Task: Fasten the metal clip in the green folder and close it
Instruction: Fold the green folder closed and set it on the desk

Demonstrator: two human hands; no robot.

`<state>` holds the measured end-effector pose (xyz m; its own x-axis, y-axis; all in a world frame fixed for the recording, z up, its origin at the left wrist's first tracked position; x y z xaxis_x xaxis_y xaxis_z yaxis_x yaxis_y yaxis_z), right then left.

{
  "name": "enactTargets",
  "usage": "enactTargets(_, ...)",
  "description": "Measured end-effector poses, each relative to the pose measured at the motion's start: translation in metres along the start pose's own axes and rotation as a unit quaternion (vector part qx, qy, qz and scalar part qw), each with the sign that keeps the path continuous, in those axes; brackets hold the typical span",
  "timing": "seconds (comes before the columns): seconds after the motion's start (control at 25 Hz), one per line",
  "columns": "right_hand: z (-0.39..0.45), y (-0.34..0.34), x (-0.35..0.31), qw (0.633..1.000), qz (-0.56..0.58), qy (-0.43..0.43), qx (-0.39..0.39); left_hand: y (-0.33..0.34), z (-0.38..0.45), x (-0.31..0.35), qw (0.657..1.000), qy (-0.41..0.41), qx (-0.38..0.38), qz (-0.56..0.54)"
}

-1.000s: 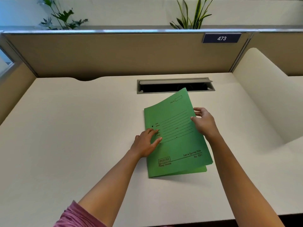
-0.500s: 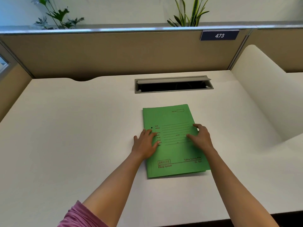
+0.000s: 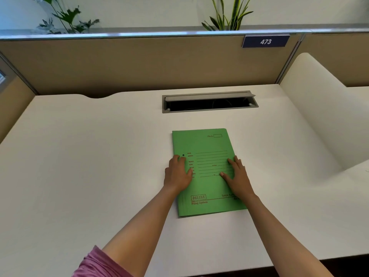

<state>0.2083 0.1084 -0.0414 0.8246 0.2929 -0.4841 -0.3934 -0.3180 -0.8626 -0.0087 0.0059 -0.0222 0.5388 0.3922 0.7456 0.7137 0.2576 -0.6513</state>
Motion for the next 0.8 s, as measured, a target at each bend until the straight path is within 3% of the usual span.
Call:
enactTargets(0.2,-0.001,0.006,0.002,0.999,-0.027,-0.016,0.007,-0.006,0.003,0.011,0.956,-0.138,0.116,-0.231)
enactTargets(0.4,0.001,0.008,0.003,0.999,-0.038,-0.021,0.008,-0.021,0.018,0.011,0.889,-0.283,0.120,-0.340)
enactTargets(0.6,0.001,0.007,0.005,1.000,-0.009,-0.011,0.013,-0.017,0.012,0.009,0.837,-0.278,0.044,-0.470)
enactTargets(0.8,0.004,0.003,0.003,0.999,0.044,0.010,0.028,-0.012,0.004,0.005,0.808,-0.259,0.010,-0.530)
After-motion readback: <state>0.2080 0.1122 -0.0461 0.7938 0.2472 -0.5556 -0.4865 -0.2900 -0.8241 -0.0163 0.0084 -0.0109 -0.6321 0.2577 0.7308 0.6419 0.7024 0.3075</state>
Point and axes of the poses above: each hand's wrist, its own z-axis towards the middle knuckle, its own y-axis out of the palm, x = y × z, the point moved 2 cm from there along z, towards the middle knuckle, and after that the axes turned 15 degrees about -z, right-handed, at the moved point
